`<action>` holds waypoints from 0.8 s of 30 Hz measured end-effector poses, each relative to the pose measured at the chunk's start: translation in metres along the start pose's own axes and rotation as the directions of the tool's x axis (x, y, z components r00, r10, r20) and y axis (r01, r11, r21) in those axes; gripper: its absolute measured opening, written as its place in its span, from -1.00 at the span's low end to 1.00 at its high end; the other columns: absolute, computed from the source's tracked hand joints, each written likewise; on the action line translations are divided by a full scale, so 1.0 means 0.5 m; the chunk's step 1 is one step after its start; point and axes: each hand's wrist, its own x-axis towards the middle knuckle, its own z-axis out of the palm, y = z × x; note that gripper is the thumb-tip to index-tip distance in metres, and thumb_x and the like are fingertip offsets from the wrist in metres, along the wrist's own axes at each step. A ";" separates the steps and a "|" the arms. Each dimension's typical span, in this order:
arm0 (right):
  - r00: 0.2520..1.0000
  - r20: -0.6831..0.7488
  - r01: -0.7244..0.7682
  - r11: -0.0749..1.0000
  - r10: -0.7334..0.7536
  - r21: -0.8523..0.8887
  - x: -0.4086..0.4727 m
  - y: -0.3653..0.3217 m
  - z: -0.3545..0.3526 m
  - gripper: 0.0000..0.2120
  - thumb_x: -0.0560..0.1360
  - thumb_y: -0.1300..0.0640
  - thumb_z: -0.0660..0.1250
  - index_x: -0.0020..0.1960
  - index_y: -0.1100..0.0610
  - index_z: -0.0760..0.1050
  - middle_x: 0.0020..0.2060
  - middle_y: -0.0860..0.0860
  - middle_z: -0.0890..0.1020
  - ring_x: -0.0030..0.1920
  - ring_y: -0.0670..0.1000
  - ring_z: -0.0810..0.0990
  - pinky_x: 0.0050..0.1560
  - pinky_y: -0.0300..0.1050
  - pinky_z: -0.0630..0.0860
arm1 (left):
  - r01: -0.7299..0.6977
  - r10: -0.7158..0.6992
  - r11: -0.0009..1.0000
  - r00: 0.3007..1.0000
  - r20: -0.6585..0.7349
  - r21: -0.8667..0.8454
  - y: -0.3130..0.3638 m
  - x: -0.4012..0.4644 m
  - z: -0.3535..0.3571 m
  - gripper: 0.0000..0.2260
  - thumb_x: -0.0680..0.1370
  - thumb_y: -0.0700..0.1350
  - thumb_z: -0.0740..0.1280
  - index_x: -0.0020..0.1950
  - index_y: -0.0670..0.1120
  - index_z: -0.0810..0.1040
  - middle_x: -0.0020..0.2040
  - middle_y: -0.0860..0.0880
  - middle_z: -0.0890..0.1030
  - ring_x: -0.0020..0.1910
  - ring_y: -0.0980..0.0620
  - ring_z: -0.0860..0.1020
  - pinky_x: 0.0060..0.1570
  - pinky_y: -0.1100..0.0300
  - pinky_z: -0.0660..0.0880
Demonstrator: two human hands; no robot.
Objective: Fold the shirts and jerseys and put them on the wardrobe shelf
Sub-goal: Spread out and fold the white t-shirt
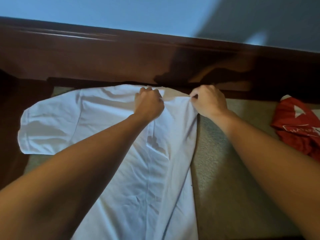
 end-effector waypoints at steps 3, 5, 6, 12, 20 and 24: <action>0.985 0.015 0.170 0.985 -0.171 0.039 0.023 -0.058 -0.001 -0.77 0.54 0.18 0.26 -0.08 -0.04 0.68 -0.09 -0.06 0.69 -0.08 0.10 0.66 -0.11 0.03 0.61 | 0.174 -0.173 0.973 0.985 0.019 -0.152 -0.045 0.002 -0.028 -0.74 0.50 -0.19 0.20 0.04 -0.15 0.66 0.06 -0.15 0.61 0.09 -0.19 0.54 -0.01 0.05 0.46; 0.972 0.049 0.228 0.971 -0.232 0.065 0.029 -0.088 0.016 -0.79 0.55 0.14 0.28 0.02 -0.07 0.67 0.00 -0.04 0.68 0.00 0.12 0.66 -0.06 0.05 0.61 | 0.259 -0.252 0.945 0.966 0.058 -0.198 -0.070 -0.002 -0.035 -0.73 0.50 -0.20 0.21 0.07 -0.13 0.66 0.11 -0.14 0.61 0.10 -0.20 0.56 0.00 0.06 0.48; 0.967 0.073 0.237 0.969 -0.243 0.076 0.031 -0.096 0.027 -0.78 0.57 0.10 0.31 0.13 -0.09 0.66 0.10 -0.03 0.67 0.07 0.11 0.64 0.00 0.07 0.61 | 0.288 -0.280 0.936 0.958 0.068 -0.202 -0.080 -0.006 -0.037 -0.74 0.52 -0.20 0.21 0.10 -0.12 0.65 0.14 -0.14 0.59 0.11 -0.21 0.57 0.02 0.05 0.48; 0.995 -0.003 0.096 0.993 -0.096 0.062 0.022 -0.053 0.071 -0.71 0.62 0.11 0.28 0.32 0.01 0.55 0.23 0.07 0.55 0.16 0.15 0.59 0.05 0.06 0.58 | 0.341 -0.342 0.913 0.939 0.034 -0.224 -0.111 -0.026 -0.038 -0.69 0.54 -0.28 0.20 0.25 -0.15 0.55 0.29 -0.13 0.45 0.13 -0.19 0.53 0.03 0.06 0.49; 1.000 0.024 0.005 0.999 -0.006 0.048 0.016 -0.019 0.100 -0.63 0.64 0.04 0.25 0.43 0.06 0.47 0.28 0.10 0.50 0.22 0.18 0.56 0.07 0.06 0.58 | 0.317 -0.342 0.915 0.938 -0.061 -0.248 -0.134 -0.033 -0.037 -0.67 0.52 -0.36 0.16 0.23 -0.14 0.51 0.25 -0.17 0.46 0.11 -0.22 0.52 -0.02 0.06 0.45; 1.000 -0.011 0.027 0.999 -0.027 0.028 0.031 -0.031 0.107 -0.80 0.61 0.08 0.31 0.17 0.10 0.63 0.15 0.11 0.52 0.11 0.17 0.58 -0.03 0.08 0.60 | 0.296 -0.317 0.937 0.943 -0.098 -0.187 -0.148 -0.034 -0.038 -0.76 0.52 -0.37 0.19 0.03 -0.17 0.59 0.12 -0.17 0.49 0.10 -0.20 0.49 -0.06 0.02 0.46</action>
